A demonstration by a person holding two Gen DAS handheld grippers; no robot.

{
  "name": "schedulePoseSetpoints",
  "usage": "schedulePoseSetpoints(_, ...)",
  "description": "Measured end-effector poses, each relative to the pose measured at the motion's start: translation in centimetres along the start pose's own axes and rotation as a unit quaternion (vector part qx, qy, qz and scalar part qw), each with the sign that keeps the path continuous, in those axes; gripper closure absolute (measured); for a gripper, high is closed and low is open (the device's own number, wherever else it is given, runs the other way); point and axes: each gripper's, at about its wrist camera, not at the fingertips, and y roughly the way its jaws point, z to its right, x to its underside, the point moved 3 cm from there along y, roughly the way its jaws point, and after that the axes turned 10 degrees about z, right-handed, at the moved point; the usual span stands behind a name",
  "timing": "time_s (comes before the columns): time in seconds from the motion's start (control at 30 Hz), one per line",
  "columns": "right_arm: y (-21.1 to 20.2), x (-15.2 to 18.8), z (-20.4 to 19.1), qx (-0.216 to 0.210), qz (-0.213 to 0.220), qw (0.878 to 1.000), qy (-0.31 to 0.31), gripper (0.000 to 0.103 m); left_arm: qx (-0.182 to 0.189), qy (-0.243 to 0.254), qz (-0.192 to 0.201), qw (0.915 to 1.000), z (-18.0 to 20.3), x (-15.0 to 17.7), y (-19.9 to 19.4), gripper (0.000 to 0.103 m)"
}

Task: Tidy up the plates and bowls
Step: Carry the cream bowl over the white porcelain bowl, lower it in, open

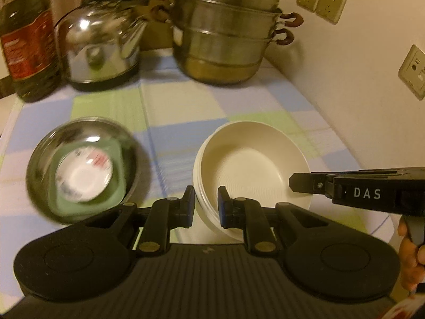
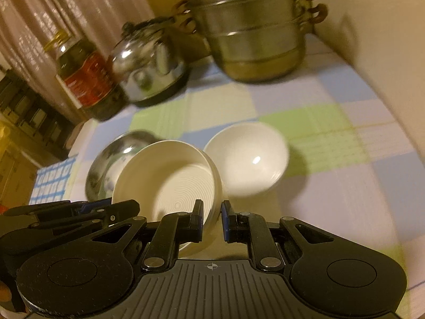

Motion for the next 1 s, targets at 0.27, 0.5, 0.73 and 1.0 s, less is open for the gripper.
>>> schedulePoseSetpoints(0.27,1.5,-3.4,3.4,0.000,-0.001,1.000,0.013,0.089,-0.003,0.004,0.001,1.0000,1.8,-2.5,3.3,0.087)
schedulePoseSetpoints(0.5,3.4,-5.1,5.4,0.005,-0.013,1.000,0.020,0.089,-0.007,0.004,-0.010,0.9999,2.5,-3.5,6.1,0.087)
schedulePoseSetpoints(0.73,5.6,-5.5,7.2,0.010,-0.031,0.999,0.034,0.089,-0.010,0.002,-0.024,0.9997,2.8,-3.6,8.3,0.087)
schedulePoseSetpoints(1.0,7.2,-5.1,8.0,0.010,-0.047,0.998,0.041,0.089,-0.014,0.002,-0.041,0.9991,2.6,-3.2,9.9,0.087)
